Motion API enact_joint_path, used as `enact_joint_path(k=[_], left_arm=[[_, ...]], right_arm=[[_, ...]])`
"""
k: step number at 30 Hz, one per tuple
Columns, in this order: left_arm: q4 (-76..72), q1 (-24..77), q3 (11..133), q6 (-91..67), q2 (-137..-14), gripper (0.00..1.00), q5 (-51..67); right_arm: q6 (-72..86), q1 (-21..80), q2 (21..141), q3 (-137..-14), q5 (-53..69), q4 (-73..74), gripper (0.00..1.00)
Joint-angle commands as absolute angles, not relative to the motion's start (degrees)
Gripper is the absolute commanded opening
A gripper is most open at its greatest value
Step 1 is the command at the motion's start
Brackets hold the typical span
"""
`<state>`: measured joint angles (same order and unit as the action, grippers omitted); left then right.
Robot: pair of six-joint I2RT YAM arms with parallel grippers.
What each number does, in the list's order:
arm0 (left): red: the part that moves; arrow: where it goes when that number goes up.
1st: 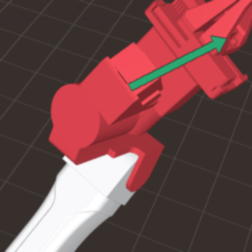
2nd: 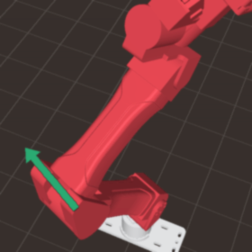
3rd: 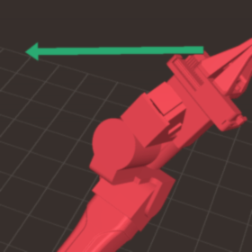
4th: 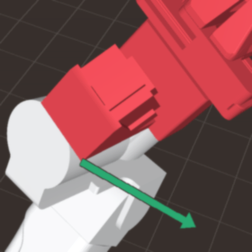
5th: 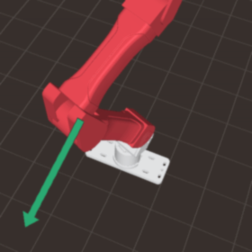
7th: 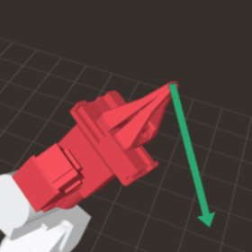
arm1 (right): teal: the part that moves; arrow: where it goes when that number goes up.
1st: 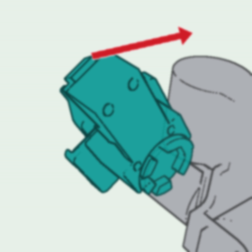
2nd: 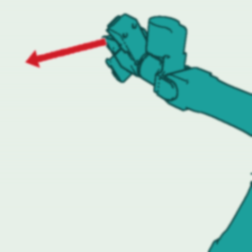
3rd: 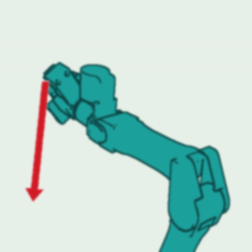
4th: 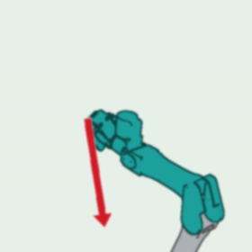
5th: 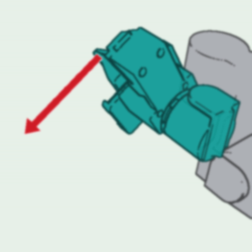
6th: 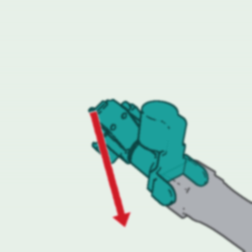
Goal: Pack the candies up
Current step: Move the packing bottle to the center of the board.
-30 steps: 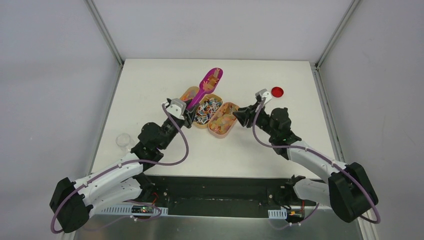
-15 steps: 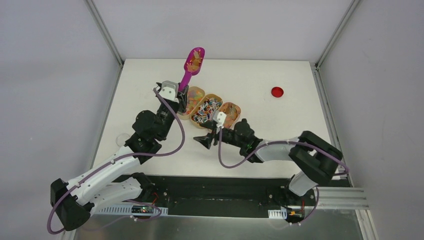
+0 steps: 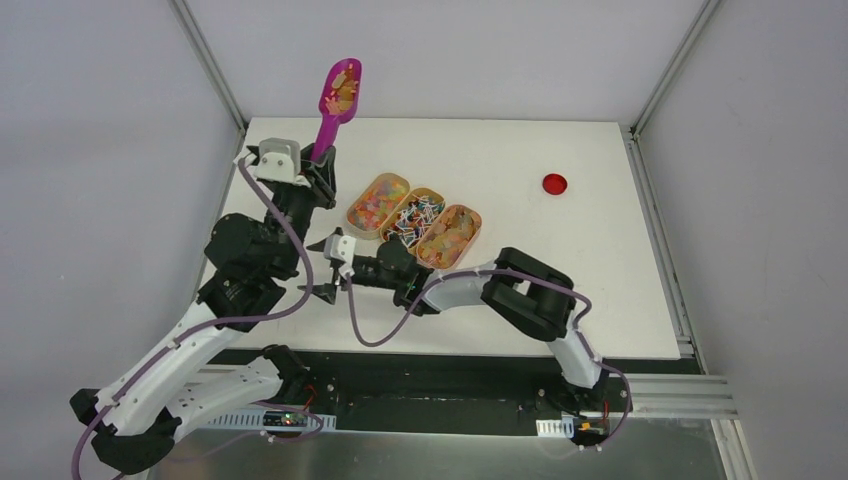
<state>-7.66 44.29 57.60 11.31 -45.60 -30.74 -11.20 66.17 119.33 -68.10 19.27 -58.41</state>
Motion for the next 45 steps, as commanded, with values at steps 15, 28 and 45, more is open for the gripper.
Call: enact_joint_path(k=[15,28,45], left_arm=[[1.2,44.6,62.3,9.8,-41.2,0.0,-31.2],[2.2,44.6,60.7,9.8,-39.2,0.0,-32.0],[2.5,44.6,58.7,11.3,-37.1,0.0,-34.6]], right_arm=[[-14.6,69.3,143.4,-107.6,25.8,-38.5,0.87],[-13.7,70.2,150.6,-119.8,26.8,-34.4,0.89],[-14.2,69.4,150.8,-119.2,19.4,-39.7,0.74]])
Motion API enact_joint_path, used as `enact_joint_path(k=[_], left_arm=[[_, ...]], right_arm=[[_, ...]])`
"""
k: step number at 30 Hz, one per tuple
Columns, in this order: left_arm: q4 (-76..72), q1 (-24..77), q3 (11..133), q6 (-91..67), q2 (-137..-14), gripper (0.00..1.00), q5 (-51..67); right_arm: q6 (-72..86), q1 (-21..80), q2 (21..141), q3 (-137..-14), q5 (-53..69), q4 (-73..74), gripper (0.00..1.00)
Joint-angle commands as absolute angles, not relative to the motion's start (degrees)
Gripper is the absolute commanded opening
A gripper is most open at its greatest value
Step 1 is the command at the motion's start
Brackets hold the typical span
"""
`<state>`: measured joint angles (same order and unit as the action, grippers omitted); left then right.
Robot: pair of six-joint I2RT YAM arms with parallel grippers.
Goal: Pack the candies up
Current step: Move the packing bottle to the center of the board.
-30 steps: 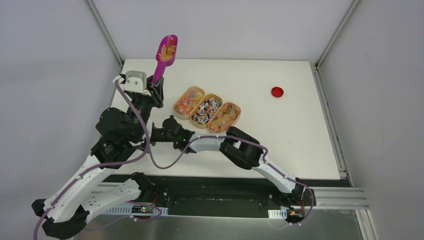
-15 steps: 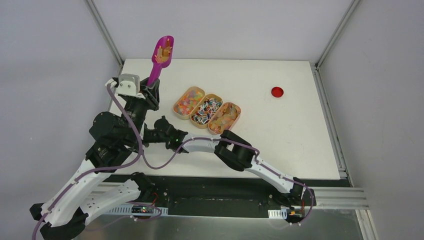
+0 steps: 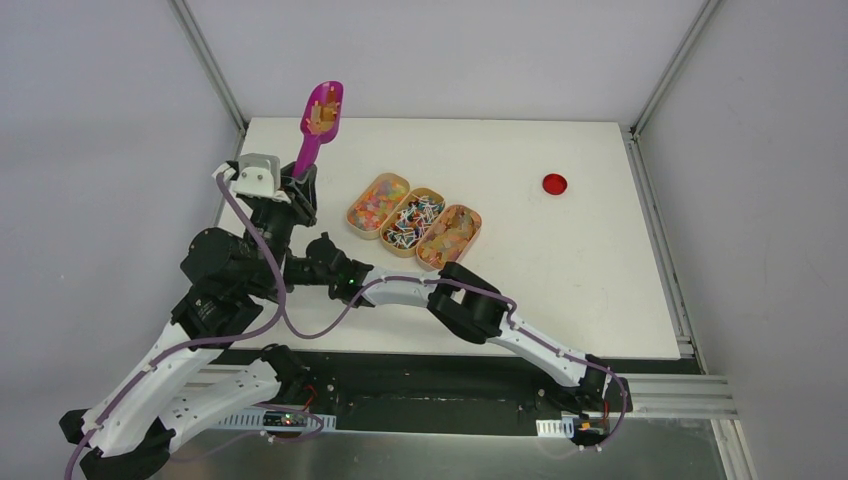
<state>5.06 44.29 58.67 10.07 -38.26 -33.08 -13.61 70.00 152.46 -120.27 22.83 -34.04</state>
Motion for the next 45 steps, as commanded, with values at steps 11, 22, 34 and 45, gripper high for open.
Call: enact_joint_path(k=[11,22,34,45], left_arm=[[2.3,44.6,59.4,13.3,-36.3,0.0,-36.9],[2.3,44.6,59.6,14.3,-36.0,0.0,-37.6],[2.3,44.6,59.4,14.3,-35.7,0.0,-37.4],[2.3,44.6,58.8,14.1,-35.4,0.0,-37.3]], right_arm=[[-14.4,65.0,147.1,-113.4,13.1,-44.0,0.7],[-11.6,64.0,149.3,-117.8,28.3,-42.4,0.88],[-11.2,66.3,156.2,-129.0,25.5,-38.2,0.95],[-9.4,67.0,162.3,-138.0,22.4,-35.7,0.92]])
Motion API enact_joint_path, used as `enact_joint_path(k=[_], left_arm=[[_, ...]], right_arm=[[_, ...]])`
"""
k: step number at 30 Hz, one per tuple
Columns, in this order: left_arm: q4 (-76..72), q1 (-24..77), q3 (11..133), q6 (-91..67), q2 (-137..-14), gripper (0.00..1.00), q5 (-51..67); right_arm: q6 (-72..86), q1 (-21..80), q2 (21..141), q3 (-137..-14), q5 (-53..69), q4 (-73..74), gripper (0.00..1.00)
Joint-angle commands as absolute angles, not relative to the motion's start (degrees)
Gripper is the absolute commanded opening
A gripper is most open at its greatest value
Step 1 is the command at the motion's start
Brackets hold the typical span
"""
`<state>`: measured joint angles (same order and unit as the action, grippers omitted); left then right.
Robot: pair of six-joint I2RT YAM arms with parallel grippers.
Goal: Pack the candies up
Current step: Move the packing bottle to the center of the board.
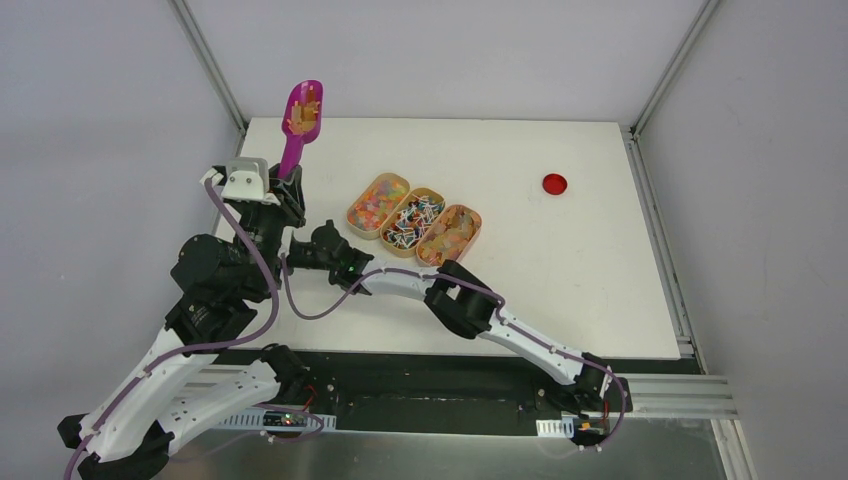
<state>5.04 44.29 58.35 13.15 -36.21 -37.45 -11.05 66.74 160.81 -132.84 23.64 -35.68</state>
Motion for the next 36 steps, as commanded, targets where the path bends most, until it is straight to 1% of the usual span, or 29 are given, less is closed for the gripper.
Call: enact_joint_path(k=[1,8,13,16,18,21,28,36], left_arm=[[2.3,44.6,58.8,14.0,-35.4,0.0,-37.3],[2.0,44.6,58.0,13.6,-35.3,0.0,-37.1],[2.0,44.6,57.8,13.4,-35.3,0.0,-37.2],[2.0,44.6,57.6,13.3,-35.2,0.0,-37.2],[2.0,44.6,57.4,13.1,-35.0,0.0,-37.3],[2.0,44.6,57.2,13.1,-34.9,0.0,-37.4],[2.1,44.6,57.3,13.6,-34.2,0.0,-38.0],[2.1,44.6,56.9,14.1,-33.8,0.0,-38.5]], right_arm=[[-9.4,67.0,162.6,-138.7,22.4,-35.7,0.9],[-8.9,67.6,164.8,-142.5,22.1,-35.6,0.81],[-8.5,67.6,164.5,-142.2,19.0,-37.3,0.7],[-7.6,67.2,164.2,-142.3,19.0,-37.8,0.61],[-7.4,67.0,163.7,-141.5,19.1,-38.0,0.57],[-7.5,66.3,162.2,-138.9,18.6,-39.4,0.56],[-9.0,63.4,158.0,-133.7,16.2,-40.2,0.55],[-9.5,59.8,157.1,-132.3,12.5,-39.9,0.55]])
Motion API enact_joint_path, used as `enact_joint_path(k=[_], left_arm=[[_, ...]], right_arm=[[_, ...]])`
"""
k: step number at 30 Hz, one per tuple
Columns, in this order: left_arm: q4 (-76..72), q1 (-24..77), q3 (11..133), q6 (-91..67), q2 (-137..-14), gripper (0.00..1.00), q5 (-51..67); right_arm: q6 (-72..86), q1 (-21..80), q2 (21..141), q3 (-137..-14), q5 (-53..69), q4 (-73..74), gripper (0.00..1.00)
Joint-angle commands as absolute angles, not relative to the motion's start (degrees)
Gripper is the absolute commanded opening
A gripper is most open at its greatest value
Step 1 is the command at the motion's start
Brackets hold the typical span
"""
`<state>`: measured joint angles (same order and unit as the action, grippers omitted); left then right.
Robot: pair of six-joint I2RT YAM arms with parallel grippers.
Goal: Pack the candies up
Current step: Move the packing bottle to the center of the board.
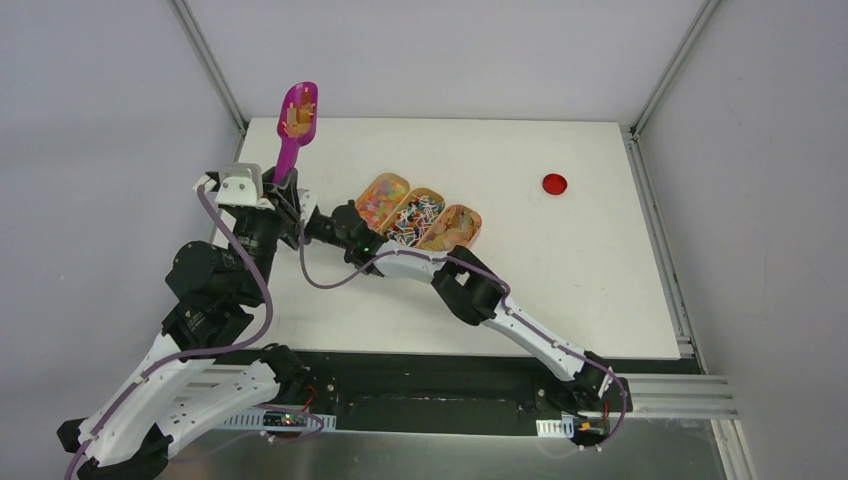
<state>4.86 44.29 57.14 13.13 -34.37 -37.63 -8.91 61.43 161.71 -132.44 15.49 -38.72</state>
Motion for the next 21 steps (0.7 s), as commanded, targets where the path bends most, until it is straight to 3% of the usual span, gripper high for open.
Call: enact_joint_path(k=[1,21], left_arm=[[2.1,44.6,56.8,14.1,-33.8,0.0,-38.4],[2.6,44.6,56.5,14.5,-33.9,0.0,-39.3]], right_arm=[[-9.4,59.4,157.2,-132.3,12.1,-39.9,0.55],[-11.8,56.0,155.5,-129.5,-1.0,-38.2,0.56]])
